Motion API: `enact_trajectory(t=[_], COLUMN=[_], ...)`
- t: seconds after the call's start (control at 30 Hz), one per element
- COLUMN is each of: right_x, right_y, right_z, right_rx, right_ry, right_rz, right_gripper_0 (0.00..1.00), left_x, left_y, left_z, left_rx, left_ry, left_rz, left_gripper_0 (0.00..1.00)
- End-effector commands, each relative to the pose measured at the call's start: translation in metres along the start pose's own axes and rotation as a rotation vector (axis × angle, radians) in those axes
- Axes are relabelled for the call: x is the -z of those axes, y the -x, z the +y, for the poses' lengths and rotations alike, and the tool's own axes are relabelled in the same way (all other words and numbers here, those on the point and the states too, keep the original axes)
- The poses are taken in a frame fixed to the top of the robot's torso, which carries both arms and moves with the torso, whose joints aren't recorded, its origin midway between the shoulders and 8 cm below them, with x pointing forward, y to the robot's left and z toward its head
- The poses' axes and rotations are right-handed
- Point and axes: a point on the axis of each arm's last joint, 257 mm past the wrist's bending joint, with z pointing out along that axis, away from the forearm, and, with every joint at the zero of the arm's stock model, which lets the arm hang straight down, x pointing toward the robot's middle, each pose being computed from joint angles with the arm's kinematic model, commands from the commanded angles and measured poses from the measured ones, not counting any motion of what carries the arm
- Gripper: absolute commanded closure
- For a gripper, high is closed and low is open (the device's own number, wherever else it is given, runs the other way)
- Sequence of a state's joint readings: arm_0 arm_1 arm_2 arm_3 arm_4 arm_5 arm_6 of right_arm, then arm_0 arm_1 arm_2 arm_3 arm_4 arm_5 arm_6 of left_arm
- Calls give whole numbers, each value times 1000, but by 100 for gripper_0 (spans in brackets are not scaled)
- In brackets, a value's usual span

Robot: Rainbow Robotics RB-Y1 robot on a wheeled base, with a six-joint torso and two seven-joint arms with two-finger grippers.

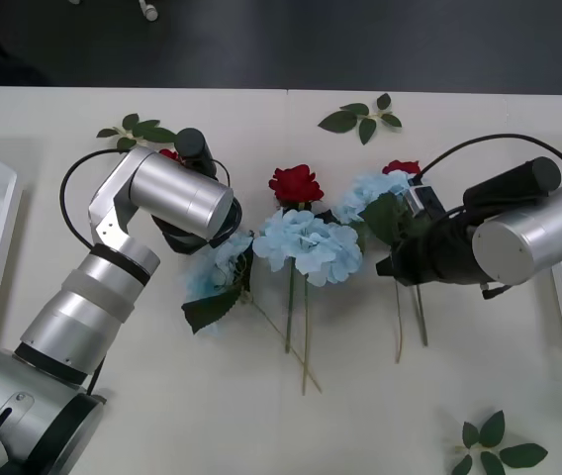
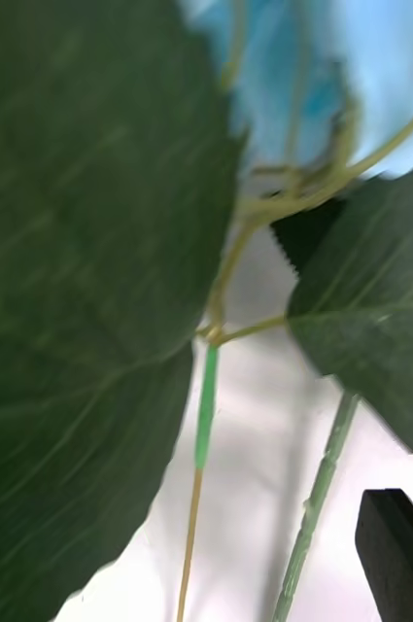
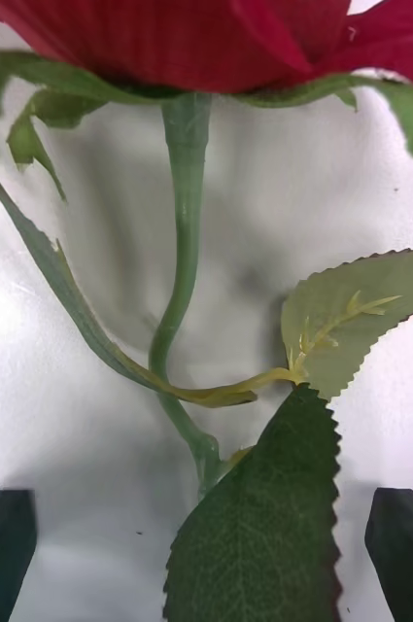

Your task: Put the red flowers into the right box and the blue flowers into the left box

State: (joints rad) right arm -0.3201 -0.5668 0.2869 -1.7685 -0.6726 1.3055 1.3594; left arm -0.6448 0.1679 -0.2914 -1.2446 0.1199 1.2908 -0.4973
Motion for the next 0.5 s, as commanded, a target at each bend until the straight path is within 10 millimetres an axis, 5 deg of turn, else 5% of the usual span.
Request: enact_trajectory(t=[0.03,0.07,0.13,0.5], right_x=[11,12,15,32], right_y=[11,10,8,9], right_z=[-4,-5,-8,-48], right_rx=[-18,-17,-22,-106], right_ry=[-26,-31,-43,-131], right_rz=[3,16,33,47], right_gripper_0=[12,12,12,12], left_x=[6,5,5,6], left_y=[13,13,13,18], left_z=[-15,-15,-15,-12], left_rx=[-12,-15,-18,-54], left_ry=[-30,-28,-28,-20], left_rz=[-24,-23,-23,-41], left_gripper_0=[39,72,100,100])
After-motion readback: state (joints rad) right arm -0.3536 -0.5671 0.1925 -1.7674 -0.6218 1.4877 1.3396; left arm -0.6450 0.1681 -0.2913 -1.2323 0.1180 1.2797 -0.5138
